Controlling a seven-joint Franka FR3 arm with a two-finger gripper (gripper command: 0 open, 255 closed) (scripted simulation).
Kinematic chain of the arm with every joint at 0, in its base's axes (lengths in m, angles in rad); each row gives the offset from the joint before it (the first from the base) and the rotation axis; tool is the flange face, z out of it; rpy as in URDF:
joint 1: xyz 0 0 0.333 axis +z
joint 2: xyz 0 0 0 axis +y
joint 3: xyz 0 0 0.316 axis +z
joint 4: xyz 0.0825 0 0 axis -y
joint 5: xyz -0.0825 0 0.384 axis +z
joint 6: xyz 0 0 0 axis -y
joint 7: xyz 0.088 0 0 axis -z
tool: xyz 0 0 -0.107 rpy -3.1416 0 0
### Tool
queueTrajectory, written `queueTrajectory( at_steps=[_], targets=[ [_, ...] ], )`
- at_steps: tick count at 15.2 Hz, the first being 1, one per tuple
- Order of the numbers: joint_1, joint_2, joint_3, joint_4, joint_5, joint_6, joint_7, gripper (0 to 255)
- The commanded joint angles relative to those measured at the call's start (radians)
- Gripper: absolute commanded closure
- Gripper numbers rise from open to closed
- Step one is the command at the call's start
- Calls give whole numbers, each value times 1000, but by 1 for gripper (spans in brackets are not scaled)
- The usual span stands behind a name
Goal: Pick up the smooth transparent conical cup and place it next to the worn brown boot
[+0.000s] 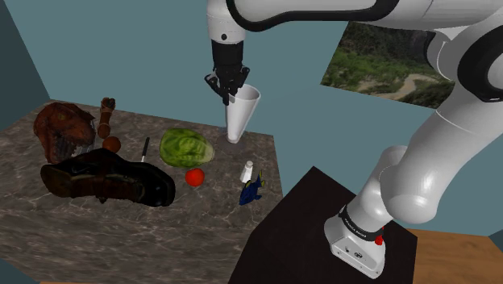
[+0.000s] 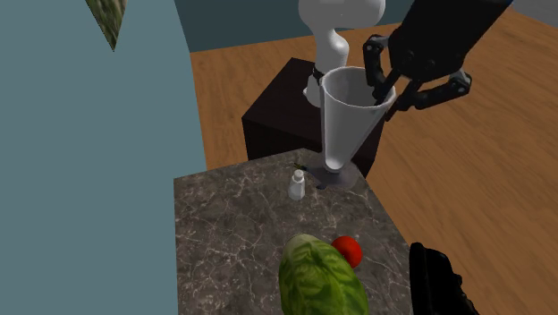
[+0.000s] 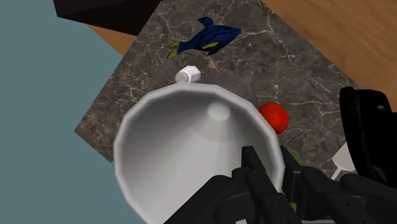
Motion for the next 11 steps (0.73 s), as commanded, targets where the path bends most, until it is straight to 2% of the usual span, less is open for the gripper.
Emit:
queueTrajectory(
  at_steps=[1,11],
  targets=[
    [0,0,0,-28,0,29,4,255],
    [0,15,0,-145,-6,159,20,255]
  ],
)
